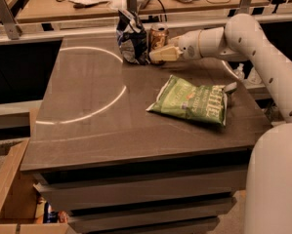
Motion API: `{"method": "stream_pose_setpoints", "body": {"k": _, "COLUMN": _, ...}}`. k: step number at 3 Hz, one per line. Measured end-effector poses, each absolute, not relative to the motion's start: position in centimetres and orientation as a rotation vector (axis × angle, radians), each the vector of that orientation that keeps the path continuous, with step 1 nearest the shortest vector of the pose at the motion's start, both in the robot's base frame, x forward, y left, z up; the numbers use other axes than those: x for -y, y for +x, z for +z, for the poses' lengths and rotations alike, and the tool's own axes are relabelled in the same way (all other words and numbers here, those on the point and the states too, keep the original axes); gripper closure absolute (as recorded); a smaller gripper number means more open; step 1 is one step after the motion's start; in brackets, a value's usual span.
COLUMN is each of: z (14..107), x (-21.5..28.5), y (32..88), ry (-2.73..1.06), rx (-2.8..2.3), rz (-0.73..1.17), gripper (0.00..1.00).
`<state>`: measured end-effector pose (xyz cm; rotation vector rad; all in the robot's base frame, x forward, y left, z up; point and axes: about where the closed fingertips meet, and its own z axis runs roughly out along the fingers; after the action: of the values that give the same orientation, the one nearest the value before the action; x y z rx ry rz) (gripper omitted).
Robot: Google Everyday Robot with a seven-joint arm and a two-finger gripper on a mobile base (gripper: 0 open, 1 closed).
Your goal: Move orange can near blue chip bag
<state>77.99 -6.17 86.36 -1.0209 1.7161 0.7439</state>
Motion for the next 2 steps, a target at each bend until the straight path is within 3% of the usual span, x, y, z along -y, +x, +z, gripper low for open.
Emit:
{"method": "stream_pose_setpoints", "body": {"k": 1, "z": 86.3, "x": 6.5, "y": 78.1, "ry": -1.021, "rx": -1.724, "rz": 0.726, "gripper": 0.00}}
{"method": "stream_pose_setpoints", "body": {"k": 2, "z": 86.5, "x": 7.7, "y": 78.4, "ry": -1.009, "rx": -1.740, "rz": 0.699, "gripper": 0.00}}
